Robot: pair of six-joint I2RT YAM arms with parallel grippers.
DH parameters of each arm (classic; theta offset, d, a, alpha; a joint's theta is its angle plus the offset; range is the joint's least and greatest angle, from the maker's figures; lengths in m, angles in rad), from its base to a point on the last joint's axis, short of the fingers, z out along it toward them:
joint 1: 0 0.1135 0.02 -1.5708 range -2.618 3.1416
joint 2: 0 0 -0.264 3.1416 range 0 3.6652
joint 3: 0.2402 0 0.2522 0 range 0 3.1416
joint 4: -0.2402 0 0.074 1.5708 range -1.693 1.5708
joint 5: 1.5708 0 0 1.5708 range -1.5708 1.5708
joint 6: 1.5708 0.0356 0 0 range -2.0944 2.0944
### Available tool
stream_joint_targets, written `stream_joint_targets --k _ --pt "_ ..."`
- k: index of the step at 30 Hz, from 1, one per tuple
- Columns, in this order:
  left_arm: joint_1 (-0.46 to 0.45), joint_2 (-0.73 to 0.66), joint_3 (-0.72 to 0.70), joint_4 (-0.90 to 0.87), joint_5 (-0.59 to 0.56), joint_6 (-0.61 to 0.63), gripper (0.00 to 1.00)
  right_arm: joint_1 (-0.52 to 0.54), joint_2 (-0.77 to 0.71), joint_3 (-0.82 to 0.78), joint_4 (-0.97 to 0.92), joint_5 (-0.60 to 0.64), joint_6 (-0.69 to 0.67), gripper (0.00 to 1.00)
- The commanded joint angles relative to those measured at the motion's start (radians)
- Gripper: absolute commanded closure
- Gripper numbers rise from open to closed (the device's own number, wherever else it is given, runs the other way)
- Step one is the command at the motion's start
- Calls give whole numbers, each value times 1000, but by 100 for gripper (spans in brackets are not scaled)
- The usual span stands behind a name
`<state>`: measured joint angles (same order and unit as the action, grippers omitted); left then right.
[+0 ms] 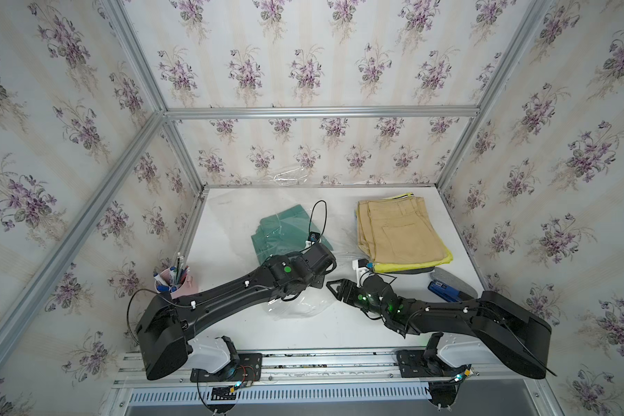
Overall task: Take the trousers out of the vacuum bag
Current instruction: Open the vacuum bag at the center of the board, then take out the trousers from the vacuum bag.
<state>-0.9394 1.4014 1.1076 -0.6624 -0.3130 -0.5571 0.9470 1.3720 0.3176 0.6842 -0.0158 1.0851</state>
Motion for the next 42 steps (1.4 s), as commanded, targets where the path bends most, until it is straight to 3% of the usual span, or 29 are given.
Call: stream_joint_targets --k 1,6,10,15,23,32,42 --pt "1 5 19 -66 -79 -48 89 -1 43 25 48 39 29 36" --pt "-2 66 49 -112 -118 -101 91 -2 101 73 40 66 34 36" --pt "-11 89 60 -121 -135 -134 100 -3 154 113 49 62 34 37" --pt "-31 131 93 -199 -224 -200 100 -4 209 125 131 64 50 38" --pt "-50 189 137 -276 -295 -268 100 -16 233 167 99 92 44 39" --pt "-52 133 105 -172 -216 -176 100 -87 250 134 199 70 56 40" --pt "-58 132 105 -137 -169 -133 100 -157 300 159 245 132 99 43"
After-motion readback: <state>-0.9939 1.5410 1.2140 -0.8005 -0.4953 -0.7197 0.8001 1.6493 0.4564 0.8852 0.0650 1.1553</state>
